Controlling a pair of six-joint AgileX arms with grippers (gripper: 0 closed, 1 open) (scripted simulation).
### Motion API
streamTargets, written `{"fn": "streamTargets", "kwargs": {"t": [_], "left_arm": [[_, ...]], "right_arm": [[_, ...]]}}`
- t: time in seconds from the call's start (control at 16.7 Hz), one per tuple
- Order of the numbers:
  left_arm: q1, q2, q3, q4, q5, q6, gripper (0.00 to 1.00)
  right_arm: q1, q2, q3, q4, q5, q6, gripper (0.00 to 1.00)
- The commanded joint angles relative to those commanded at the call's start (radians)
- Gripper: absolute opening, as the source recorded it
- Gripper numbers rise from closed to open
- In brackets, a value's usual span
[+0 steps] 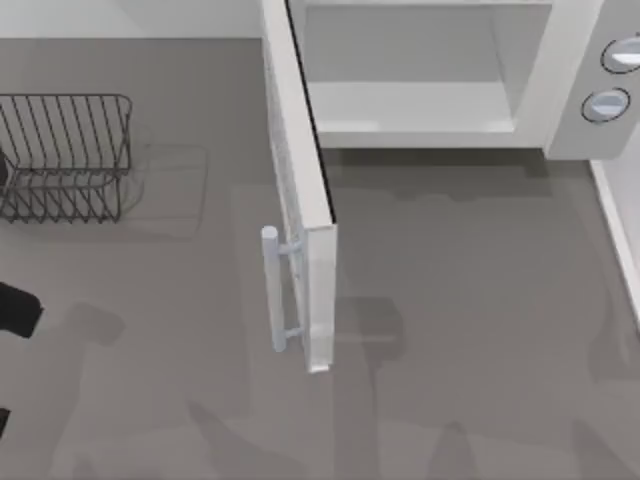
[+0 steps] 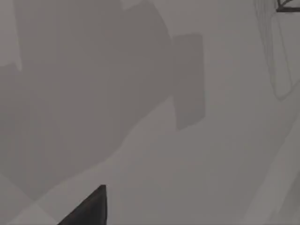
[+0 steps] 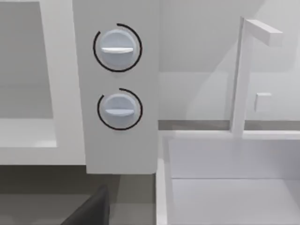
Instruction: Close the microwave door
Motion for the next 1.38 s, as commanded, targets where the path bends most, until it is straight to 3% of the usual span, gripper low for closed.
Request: {"fn": "streamTargets", "kwargs": {"t": [0.84, 1.14, 1.38], "left_arm": [[-0.148, 0.869, 0.658, -0.739, 0.134, -2.146, 1.00], [-0.202, 1.082, 0.966, -0.910, 0.207, -2.856, 1.00], [-0.239, 1.183, 1.224, -0.983, 0.268, -3.337, 1.00]], "right_arm": [[0.000, 0.000, 0.000, 0.000, 0.000, 0.000, 1.00], [0.000, 0.000, 0.000, 0.000, 0.000, 0.000, 1.00], [0.000, 0.000, 0.000, 0.000, 0.000, 0.000, 1.00]]}}
